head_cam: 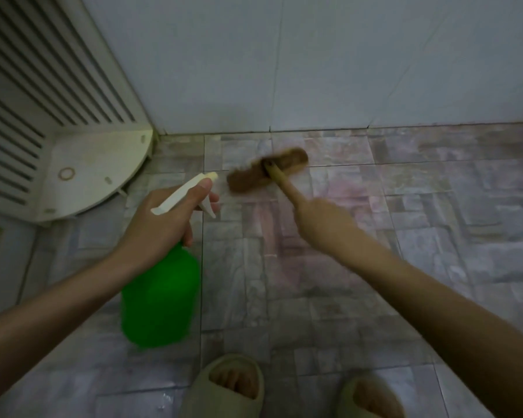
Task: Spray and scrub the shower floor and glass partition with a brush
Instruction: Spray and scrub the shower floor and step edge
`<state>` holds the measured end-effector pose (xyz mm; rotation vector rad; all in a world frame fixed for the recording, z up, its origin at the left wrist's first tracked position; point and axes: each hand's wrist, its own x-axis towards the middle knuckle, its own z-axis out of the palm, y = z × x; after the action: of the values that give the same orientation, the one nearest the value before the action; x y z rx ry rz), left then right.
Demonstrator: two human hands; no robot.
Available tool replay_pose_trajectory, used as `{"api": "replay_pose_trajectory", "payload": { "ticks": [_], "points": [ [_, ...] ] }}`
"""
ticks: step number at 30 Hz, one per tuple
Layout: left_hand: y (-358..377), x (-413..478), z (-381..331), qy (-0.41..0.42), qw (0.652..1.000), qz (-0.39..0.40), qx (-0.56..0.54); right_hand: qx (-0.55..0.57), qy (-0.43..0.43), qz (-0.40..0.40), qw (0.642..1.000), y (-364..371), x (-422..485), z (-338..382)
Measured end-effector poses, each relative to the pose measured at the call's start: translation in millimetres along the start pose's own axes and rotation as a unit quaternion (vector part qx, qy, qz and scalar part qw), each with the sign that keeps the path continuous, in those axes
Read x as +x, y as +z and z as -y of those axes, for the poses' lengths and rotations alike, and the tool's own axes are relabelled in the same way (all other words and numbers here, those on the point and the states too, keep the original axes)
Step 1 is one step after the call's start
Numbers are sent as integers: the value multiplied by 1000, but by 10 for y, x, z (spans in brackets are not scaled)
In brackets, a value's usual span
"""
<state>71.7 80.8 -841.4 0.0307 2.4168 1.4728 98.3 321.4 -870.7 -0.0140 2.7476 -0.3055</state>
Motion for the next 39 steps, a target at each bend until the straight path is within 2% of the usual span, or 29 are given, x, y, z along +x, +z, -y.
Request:
{"api": "replay_pose_trajectory", "payload": {
  "ticks": [2, 3, 7, 8, 10, 13, 16, 19, 21, 24, 27, 28, 29, 30, 31, 32, 33, 34, 36, 37, 39],
  "points": [
    [-39, -95, 41, -3, 1000, -6, 16, -16, -32, -8, 999, -60, 253, -64],
    [-62, -156, 75, -7, 999, -2, 31, -22, -34, 16, 999, -62, 142, -119],
    [-166, -383, 209, -25, 997, 25, 66, -108, 4, 161, 981, 0, -1142, -180],
    [-182, -424, 238, -29, 996, 31, 82, -129, -8, 178, 976, 26, -1237, -158],
    [-165, -505, 300, -35, 993, 46, 101, -123, -57, 133, 982, 60, -1012, -109],
    [-111, -592, 379, -39, 993, 57, 98, -89, -61, 75, 991, 107, -472, -9],
    [-64, -704, 390, -49, 993, 52, 91, -84, -79, 110, 987, 23, -870, -149],
    [-29, -793, 392, -56, 995, 48, 70, -152, -80, 200, 965, -20, -1529, -280],
    [10, -840, 386, -50, 995, 52, 73, -163, -106, 182, 964, 134, -1401, -227],
    [48, -848, 349, -32, 996, 52, 67, -92, -120, 70, 986, 312, -952, -4],
    [50, -843, 369, -21, 996, 48, 74, -49, -84, 110, 989, 326, -1145, -215],
    [33, -836, 373, -15, 996, 41, 72, 7, -13, 167, 986, 361, -1276, -319],
    [10, -830, 381, -10, 997, 36, 70, 40, 16, 215, 976, 416, -1377, -342],
    [-10, -827, 393, -7, 997, 33, 69, 66, -21, 201, 977, 444, -1430, -310],
    [-27, -819, 404, -5, 997, 33, 69, 169, 30, 206, 963, 461, -1430, -244],
    [-40, -805, 416, -4, 997, 35, 66, 160, 29, 184, 969, 448, -1369, -168],
    [-52, -792, 417, -5, 998, 34, 61, 45, -72, 178, 980, 465, -1392, -136],
    [-59, -781, 405, -6, 998, 31, 58, -4, -123, 167, 978, 474, -1372, -64],
    [-57, -761, 387, -4, 998, 30, 61, 52, -64, 95, 992, 432, -1107, 44],
    [-55, -750, 383, -2, 998, 29, 63, 54, -55, 83, 994, 441, -965, 52],
    [-64, -730, 385, 1, 998, 26, 60, -5, -64, 74, 995, 369, -899, 60]
  ]
}}
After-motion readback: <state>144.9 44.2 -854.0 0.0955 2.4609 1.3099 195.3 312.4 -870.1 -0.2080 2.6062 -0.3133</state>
